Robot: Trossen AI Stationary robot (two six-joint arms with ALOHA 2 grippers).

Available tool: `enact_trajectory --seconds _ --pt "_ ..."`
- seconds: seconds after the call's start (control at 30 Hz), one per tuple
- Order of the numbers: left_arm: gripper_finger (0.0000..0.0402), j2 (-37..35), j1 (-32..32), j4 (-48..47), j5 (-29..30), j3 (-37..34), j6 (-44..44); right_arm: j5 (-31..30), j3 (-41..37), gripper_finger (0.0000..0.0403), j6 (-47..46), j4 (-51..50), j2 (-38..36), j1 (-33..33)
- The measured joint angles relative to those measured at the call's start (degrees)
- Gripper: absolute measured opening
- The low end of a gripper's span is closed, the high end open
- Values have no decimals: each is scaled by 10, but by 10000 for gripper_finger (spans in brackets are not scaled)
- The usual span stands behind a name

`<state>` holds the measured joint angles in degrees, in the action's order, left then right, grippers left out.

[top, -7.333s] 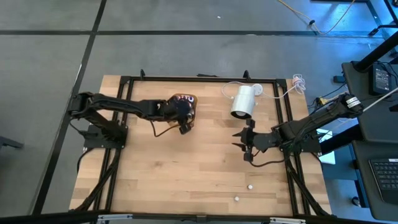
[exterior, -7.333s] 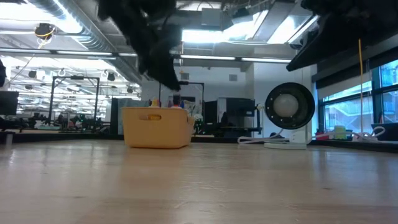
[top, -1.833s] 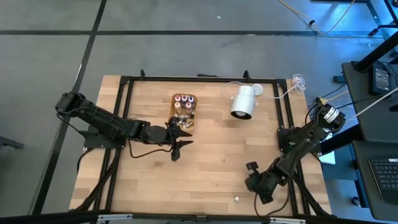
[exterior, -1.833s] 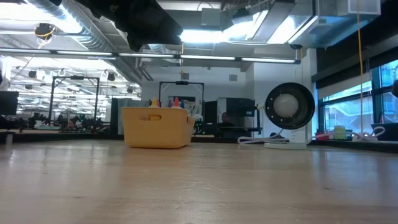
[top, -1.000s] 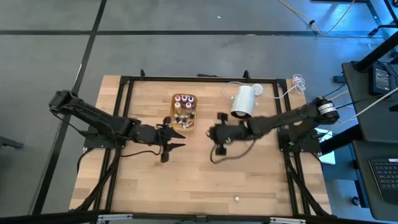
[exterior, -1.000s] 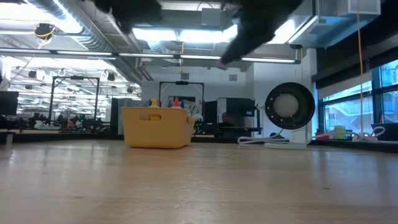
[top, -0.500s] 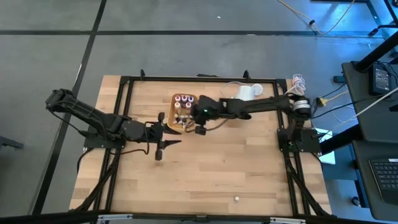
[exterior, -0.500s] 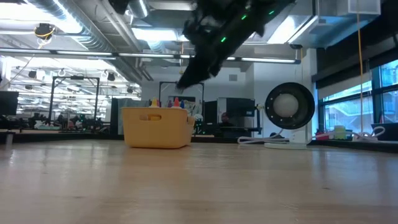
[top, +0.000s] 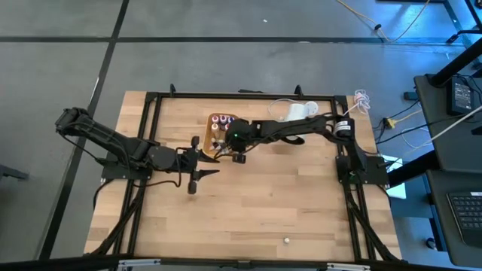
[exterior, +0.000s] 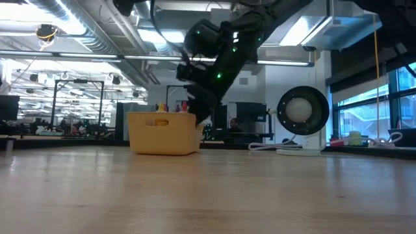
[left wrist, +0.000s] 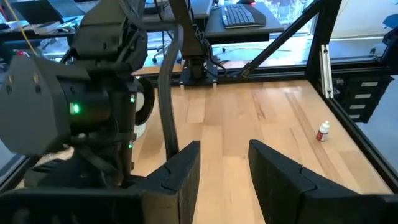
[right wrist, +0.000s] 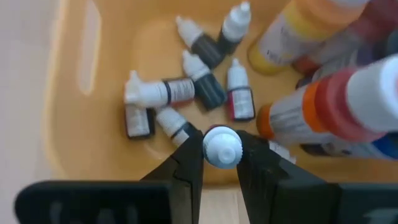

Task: Pick & Place food coloring
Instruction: Put the small pink food coloring bottle into the yellow bin

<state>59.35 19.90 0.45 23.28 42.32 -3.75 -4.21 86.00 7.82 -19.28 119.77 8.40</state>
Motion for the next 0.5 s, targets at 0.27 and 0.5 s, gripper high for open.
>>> enact_trajectory --seconds 0.27,0.5 --pt "128 0 0 -3 0 0 -1 -1 0 83 2 -1 9 1" --pt "128 0 0 -6 0 0 -1 -2 0 105 2 2 9 1"
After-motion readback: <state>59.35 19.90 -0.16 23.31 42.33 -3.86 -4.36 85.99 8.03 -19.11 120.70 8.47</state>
